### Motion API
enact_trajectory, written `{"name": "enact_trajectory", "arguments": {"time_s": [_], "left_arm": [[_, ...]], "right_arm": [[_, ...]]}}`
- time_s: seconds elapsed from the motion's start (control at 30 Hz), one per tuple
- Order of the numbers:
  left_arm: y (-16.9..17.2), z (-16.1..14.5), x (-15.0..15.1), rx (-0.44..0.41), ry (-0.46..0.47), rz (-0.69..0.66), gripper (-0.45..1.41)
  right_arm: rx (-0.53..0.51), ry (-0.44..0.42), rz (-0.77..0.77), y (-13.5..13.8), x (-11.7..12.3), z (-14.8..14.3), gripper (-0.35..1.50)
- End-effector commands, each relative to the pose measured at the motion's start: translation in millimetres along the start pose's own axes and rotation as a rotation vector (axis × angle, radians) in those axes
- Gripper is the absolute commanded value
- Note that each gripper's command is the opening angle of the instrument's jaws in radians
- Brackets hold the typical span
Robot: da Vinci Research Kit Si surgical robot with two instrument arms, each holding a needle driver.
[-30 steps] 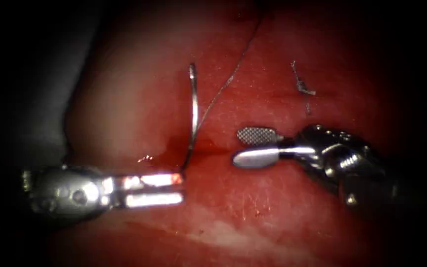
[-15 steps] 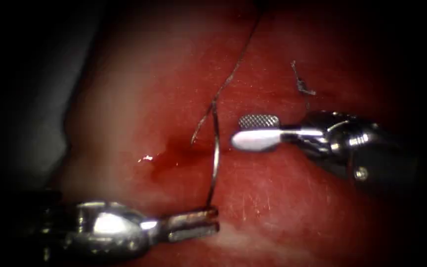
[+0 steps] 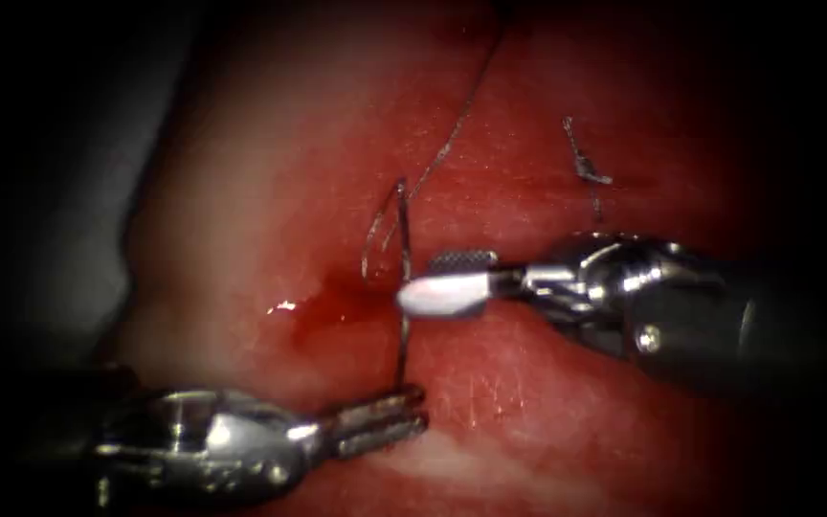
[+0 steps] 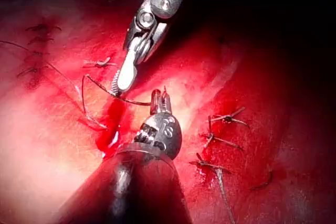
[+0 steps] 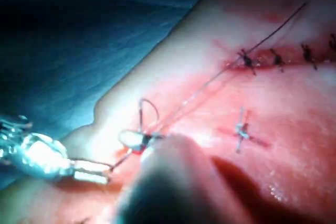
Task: Wound Closure
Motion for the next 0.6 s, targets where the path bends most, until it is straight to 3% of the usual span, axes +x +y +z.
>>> {"name": "enact_trajectory", "arguments": {"time_s": [0.03, 0.33, 0.47, 0.6], "left_arm": [[0.3, 0.7, -0.2, -0.002, 0.004, 0.005, -0.45], [0.6, 0.8, 0.2, -0.010, 0.016, 0.016, -0.45], [0.7, 0.9, 0.4, -0.013, 0.020, 0.016, -0.45], [0.8, 0.9, 0.5, -0.014, 0.022, 0.022, -0.45]], "right_arm": [[0.001, 0.004, 0.000, 0.2, 0.1, 1.2, 0.84], [-0.008, 0.014, -0.004, 0.4, -0.3, 2.4, 0.52], [-0.006, 0.012, -0.006, 0.4, -0.4, 2.7, 0.14], [-0.004, 0.011, -0.005, 0.4, -0.4, 2.8, 0.07]]}}
